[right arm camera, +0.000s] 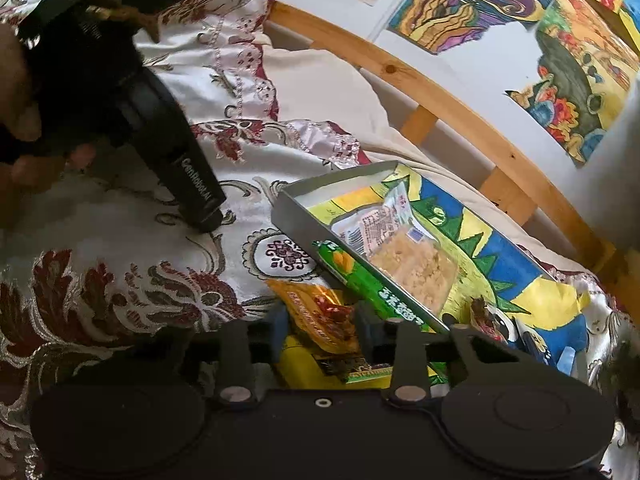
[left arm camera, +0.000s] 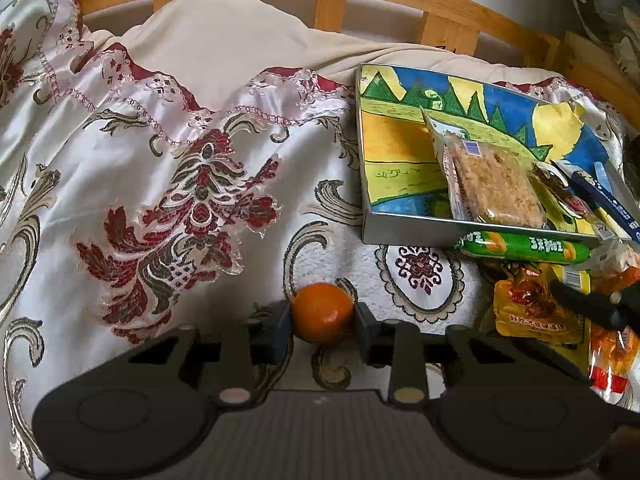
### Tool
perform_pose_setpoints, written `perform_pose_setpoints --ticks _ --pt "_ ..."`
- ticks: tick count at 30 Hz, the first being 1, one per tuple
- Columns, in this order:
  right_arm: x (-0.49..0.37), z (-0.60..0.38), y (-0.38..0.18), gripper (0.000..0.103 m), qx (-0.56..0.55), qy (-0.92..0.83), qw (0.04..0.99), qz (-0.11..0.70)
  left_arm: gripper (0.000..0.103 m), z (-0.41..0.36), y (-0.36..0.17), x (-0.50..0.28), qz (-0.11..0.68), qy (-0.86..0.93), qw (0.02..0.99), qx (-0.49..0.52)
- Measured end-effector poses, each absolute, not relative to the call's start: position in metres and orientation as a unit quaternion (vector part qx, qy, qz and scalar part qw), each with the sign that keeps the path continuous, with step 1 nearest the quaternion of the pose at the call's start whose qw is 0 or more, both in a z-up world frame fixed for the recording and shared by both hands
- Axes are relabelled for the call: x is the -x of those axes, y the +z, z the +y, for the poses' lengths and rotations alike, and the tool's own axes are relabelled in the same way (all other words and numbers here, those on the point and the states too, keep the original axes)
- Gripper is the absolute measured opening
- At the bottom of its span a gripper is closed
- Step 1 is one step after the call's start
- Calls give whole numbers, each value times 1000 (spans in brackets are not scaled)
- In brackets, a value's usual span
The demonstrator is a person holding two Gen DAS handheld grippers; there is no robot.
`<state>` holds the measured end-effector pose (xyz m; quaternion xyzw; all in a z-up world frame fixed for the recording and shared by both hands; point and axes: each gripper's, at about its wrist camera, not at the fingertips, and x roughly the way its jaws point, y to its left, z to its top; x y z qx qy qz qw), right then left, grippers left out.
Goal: Organize snacks
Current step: 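Lower the left tool onto the orange mandarin and close it, then carry the mandarin over the box with left tool while right grasps a small brown snack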
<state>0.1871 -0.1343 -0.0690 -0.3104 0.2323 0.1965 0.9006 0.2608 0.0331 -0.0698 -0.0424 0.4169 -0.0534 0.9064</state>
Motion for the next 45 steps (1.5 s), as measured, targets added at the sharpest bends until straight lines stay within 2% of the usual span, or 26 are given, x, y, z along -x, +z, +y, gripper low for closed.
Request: perform_pose_setpoints --ticks 2,9,22,45 --pt "-184 -132 -71 18 319 202 897 230 36 33 -70 -260 418 -57 906 44" --pt "-176 -135 -67 7 327 206 897 215 35 24 -68 -244 412 -77 907 32" --pt "-150 -151 -51 0 314 209 906 190 35 5 -52 -218 405 -111 907 33" --pt "-104 -160 -23 0 365 211 898 123 35 -8 -18 -185 380 -114 917 36"
